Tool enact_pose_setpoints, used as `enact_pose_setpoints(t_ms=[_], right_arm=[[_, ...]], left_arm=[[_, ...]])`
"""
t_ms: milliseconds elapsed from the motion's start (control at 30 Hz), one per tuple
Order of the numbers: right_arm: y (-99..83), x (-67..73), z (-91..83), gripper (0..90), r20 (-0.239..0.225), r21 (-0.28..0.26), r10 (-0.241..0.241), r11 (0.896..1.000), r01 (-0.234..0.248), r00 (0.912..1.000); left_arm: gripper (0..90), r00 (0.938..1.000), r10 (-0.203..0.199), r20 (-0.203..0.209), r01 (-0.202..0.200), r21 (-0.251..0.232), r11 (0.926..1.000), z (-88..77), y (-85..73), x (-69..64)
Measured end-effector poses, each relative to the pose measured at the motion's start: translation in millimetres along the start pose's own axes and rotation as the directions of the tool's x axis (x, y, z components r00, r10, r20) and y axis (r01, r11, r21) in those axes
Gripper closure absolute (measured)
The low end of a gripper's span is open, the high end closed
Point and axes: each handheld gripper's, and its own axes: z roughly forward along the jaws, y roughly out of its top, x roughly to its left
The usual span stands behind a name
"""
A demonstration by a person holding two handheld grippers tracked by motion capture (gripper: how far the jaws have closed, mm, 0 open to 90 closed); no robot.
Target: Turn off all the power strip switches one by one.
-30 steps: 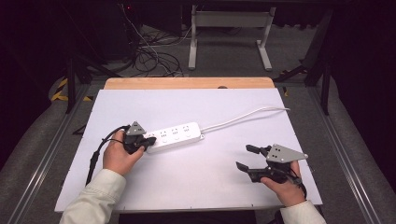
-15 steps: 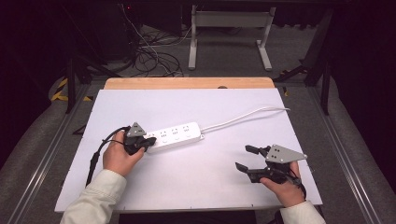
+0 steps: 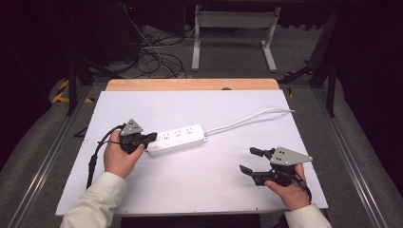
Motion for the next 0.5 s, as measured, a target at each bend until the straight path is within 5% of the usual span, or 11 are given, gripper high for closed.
enact_pose_setpoints(t_ms=[500], right_arm=[[-0.9, -0.4, -0.1, 28.0, -0.005, 0.001, 0.002, 1.000, -0.002, 1.0000]], left_arm=[[90.0, 0.9982, 0.036, 0.047, -0.037, 0.021, 0.9991, 26.2, 7.9, -14.9]])
